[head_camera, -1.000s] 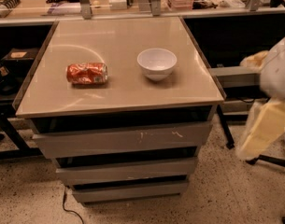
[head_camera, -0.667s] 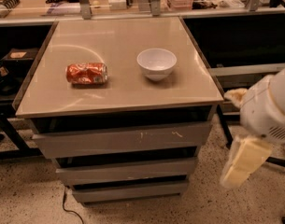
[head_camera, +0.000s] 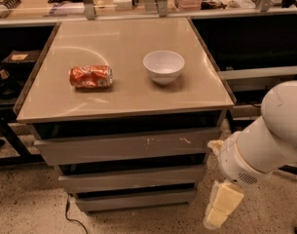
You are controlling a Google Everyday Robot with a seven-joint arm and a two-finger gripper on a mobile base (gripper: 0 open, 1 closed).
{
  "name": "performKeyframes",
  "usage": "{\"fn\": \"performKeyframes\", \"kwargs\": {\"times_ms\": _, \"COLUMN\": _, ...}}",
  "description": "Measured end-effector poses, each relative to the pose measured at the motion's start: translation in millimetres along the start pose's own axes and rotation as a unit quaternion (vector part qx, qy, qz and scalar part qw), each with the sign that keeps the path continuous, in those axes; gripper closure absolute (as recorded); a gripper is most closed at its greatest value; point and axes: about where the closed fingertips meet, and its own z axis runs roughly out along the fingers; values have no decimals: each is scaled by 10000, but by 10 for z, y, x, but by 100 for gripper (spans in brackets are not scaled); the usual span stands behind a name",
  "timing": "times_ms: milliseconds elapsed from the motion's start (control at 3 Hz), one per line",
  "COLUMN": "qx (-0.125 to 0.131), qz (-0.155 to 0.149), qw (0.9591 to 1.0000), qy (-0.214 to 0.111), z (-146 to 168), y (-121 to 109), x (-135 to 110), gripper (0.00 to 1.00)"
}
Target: Open middle drawer
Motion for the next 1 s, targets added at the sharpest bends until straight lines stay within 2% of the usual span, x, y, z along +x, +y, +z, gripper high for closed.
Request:
{"fn": "performKeyframes", "kwargs": {"times_ms": 333, "qx": -55, "qz": 22, "qw": 10000, "qy": 11, "z": 51, "y": 18, "x": 30, "gripper": 0}}
{"fn": "performKeyframes", "kwargs": {"times_ms": 667, "qx": -220, "qz": 84, "qw": 9997, "qy": -5, "z": 205, "y": 117, "x": 52, "gripper": 0}}
{"fn": "performKeyframes", "kwargs": {"times_ms": 1000, "qx": -497, "qz": 197, "qw": 9986, "qy": 26, "z": 719, "y": 311, "x": 63, "gripper": 0}}
